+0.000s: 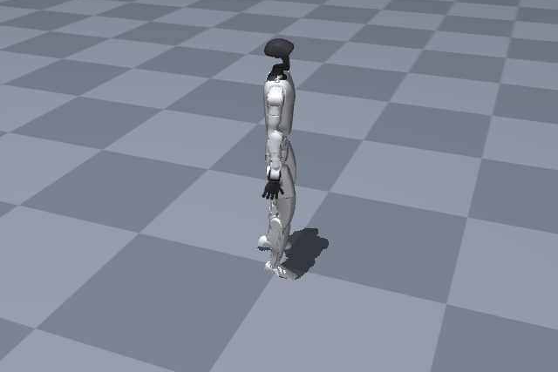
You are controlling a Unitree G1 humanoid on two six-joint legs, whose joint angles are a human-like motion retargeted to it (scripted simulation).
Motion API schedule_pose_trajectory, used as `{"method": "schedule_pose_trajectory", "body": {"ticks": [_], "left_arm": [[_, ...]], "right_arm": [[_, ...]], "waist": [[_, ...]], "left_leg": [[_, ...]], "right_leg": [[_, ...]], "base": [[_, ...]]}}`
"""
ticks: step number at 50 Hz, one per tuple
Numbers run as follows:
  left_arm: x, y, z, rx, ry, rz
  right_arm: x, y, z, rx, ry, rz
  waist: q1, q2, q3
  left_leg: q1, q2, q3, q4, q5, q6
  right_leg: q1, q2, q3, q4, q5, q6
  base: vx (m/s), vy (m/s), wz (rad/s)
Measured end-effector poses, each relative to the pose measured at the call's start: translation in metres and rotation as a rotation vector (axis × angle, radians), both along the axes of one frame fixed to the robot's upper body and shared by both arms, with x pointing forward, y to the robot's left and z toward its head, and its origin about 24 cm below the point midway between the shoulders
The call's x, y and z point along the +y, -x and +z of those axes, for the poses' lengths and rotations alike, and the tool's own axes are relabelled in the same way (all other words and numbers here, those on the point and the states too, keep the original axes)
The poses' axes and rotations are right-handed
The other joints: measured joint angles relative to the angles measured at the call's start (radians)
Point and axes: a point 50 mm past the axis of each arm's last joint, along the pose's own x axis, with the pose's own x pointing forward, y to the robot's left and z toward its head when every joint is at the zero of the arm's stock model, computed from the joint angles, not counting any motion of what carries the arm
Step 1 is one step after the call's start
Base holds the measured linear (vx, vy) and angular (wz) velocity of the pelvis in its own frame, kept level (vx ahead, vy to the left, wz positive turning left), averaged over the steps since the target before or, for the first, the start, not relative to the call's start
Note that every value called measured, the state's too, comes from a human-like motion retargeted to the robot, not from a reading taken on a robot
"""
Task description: In place motions
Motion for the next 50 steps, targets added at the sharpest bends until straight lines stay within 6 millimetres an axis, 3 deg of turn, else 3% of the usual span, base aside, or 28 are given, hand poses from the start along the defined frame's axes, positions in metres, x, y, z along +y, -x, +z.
{"method": "schedule_pose_trajectory", "body": {"ticks": [3, 5, 10, 11, 15, 18, 20, 25, 31, 35, 39, 42, 46, 50], "left_arm": [[-0.003, -0.003, 0.0, -0.011, 0.009, 0.039], [-0.004, -0.006, 0.0, -0.018, 0.014, 0.057], [0.001, -0.005, 0.0, -0.02, -0.004, 0.039], [0.002, -0.004, 0.0, -0.017, -0.009, 0.029], [0.008, 0.001, 0.001, 0.008, -0.019, -0.019], [0.016, -0.001, 0.002, 0.013, -0.026, -0.1], [0.023, -0.005, 0.003, 0.011, -0.032, -0.18], [0.041, -0.008, 0.004, 0.015, -0.073, -0.374], [0.047, 0.016, 0.007, 0.079, -0.077, -0.341], [0.045, 0.038, 0.01, 0.145, -0.078, -0.284], [0.042, 0.046, 0.01, 0.162, -0.083, -0.285], [0.041, 0.041, 0.008, 0.143, -0.084, -0.315], [0.041, 0.027, 0.005, 0.09, -0.082, -0.341], [0.034, 0.005, 0.002, 0.018, -0.06, -0.357]], "right_arm": [[-0.001, 0.005, 0.001, 0.017, -0.001, -0.019], [-0.002, 0.005, 0.001, 0.023, 0.0, -0.036], [-0.003, 0.002, 0.001, 0.012, -0.01, -0.075], [-0.004, -0.001, 0.001, 0.004, -0.012, -0.07], [-0.007, -0.016, 0.002, -0.032, -0.006, -0.011], [-0.007, -0.029, 0.002, -0.074, 0.012, 0.023], [-0.007, -0.031, 0.002, -0.081, 0.013, 0.024], [-0.004, -0.01, 0.002, -0.003, -0.006, -0.026], [-0.005, 0.005, 0.003, 0.061, 0.002, -0.036], [-0.007, 0.005, 0.004, 0.083, 0.008, -0.075], [-0.007, 0.003, 0.005, 0.076, 0.012, -0.171], [-0.007, 0.006, 0.006, 0.082, 0.011, -0.26], [-0.002, 0.018, 0.007, 0.115, 0.006, -0.343], [0.004, 0.027, 0.007, 0.148, -0.003, -0.349]], "waist": [[0.013, -0.015, -0.01], [0.038, -0.02, -0.002], [0.148, -0.001, 0.051], [0.147, -0.001, 0.057], [0.03, 0.029, 0.062], [-0.057, 0.064, 0.102], [-0.077, 0.081, 0.121], [-0.019, 0.087, 0.107], [-0.009, 0.12, 0.076], [-0.05, 0.168, 0.049], [-0.069, 0.195, 0.03], [-0.043, 0.183, 0.015], [-0.046, 0.157, -0.002], [-0.102, 0.144, -0.016]], "left_leg": [[-0.053, -0.028, -0.08, 0.072, 0.034, 0.032], [-0.069, -0.054, -0.183, 0.083, 0.055, 0.009], [0.001, -0.101, -0.477, -0.043, 0.115, -0.186], [0.012, -0.1, -0.476, -0.058, 0.116, -0.201], [0.043, -0.03, -0.225, -0.122, 0.098, -0.179], [0.064, 0.0, -0.165, -0.14, 0.101, -0.19], [0.078, 0.021, -0.096, -0.148, 0.097, -0.185], [0.13, 0.043, 0.11, -0.186, 0.068, -0.175], [0.196, 0.077, 0.38, -0.225, 0.012, -0.195], [0.21, 0.128, 0.531, -0.215, -0.024, -0.214], [0.235, 0.152, 0.662, -0.196, -0.05, -0.241], [0.269, 0.134, 0.752, -0.191, -0.058, -0.263], [0.297, 0.118, 0.793, -0.162, -0.041, -0.268], [0.323, 0.115, 0.813, -0.118, 0.016, -0.237]], "right_leg": [[-0.034, -0.017, 0.057, 0.0, 0.02, 0.005], [-0.056, -0.014, 0.113, 0.003, 0.036, 0.006], [-0.096, 0.08, 0.343, 0.007, 0.083, -0.004], [-0.104, 0.09, 0.373, 0.008, 0.097, -0.004], [-0.148, 0.126, 0.415, 0.032, 0.118, -0.03], [-0.169, 0.156, 0.444, 0.051, 0.116, -0.05], [-0.183, 0.143, 0.379, 0.063, 0.094, -0.078], [-0.219, 0.049, 0.075, 0.087, 0.01, -0.151], [-0.184, -0.025, -0.347, 0.093, -0.064, -0.168], [-0.124, -0.01, -0.629, 0.053, -0.114, -0.163], [-0.064, 0.054, -0.871, -0.036, -0.108, -0.15], [-0.078, 0.085, -0.871, -0.069, -0.075, -0.17], [-0.142, 0.095, -0.698, -0.061, -0.056, -0.23], [-0.153, 0.097, -0.592, -0.073, -0.047, -0.217]], "base": [[0.0, -0.02, -1.0], [-0.03, 0.04, -1.7], [0.0, 0.08, -2.5], [-0.04, 0.1, -1.98], [-0.14, 0.06, -0.83], [-0.25, 0.06, -1.28], [-0.22, 0.08, -2.04], [-0.11, 0.01, -2.86], [-0.08, -0.11, -3.13], [-0.04, -0.23, -2.98], [0.03, -0.19, -2.91], [0.16, -0.26, -2.88], [0.22, -0.26, -1.92], [0.23, -0.24, -0.9]]}}
